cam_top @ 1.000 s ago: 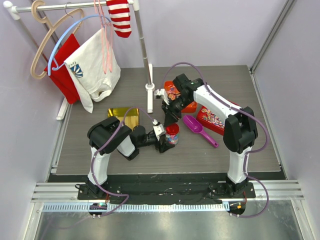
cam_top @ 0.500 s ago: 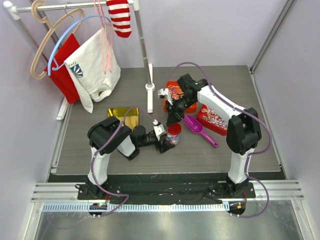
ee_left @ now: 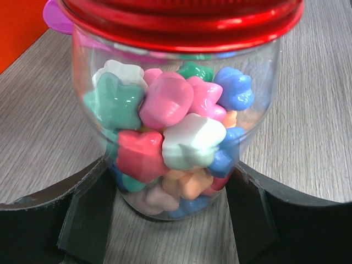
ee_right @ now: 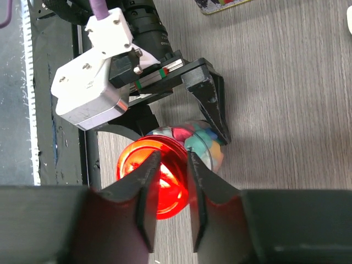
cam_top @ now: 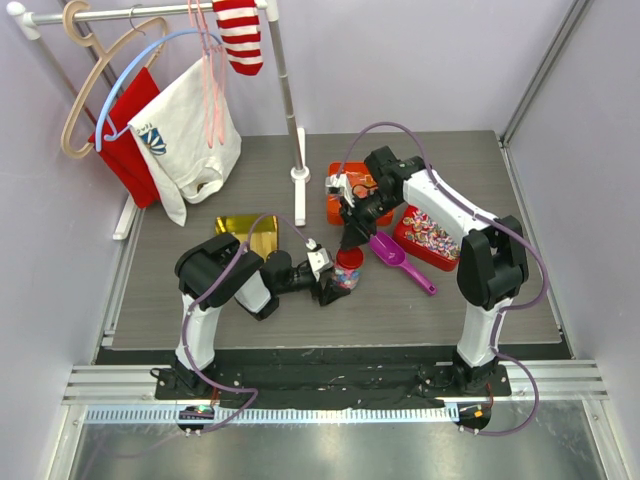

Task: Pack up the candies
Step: Screw the bottle lid onto the packing bottle.

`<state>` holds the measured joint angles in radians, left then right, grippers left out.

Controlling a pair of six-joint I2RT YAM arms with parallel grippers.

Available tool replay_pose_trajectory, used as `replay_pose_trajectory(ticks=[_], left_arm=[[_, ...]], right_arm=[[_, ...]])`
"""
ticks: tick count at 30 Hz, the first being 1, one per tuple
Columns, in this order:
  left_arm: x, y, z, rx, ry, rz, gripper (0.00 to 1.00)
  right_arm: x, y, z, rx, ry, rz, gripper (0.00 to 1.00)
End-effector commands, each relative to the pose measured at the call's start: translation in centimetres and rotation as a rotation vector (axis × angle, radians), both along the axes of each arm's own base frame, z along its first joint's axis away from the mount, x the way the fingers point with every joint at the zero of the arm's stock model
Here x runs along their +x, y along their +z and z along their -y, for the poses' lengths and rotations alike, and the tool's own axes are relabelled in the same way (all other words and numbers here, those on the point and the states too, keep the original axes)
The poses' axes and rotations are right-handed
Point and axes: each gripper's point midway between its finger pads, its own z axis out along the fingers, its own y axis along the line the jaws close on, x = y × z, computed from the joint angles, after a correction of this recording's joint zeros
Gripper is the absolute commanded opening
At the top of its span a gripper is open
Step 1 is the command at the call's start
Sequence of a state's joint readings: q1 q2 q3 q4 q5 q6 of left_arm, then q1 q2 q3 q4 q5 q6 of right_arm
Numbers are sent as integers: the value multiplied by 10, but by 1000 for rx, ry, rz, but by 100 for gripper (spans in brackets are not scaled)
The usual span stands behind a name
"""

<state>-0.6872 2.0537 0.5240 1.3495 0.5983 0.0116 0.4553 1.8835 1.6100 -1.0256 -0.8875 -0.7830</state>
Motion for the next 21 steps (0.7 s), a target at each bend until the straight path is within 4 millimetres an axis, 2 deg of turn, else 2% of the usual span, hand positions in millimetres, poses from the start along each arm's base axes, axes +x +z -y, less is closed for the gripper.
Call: replay_pose_trajectory(ticks=[1, 7, 21], left_arm=[[20, 35, 1, -109, 54, 134, 34], [20, 35, 1, -111, 56, 133, 34], [21, 35, 0, -110, 59, 134, 28]], right_arm=[[-11, 0, 2, -13, 0, -92, 27], [-17, -6, 6, -33, 16, -96, 17], [-32, -11, 29, -87, -13, -110, 17]])
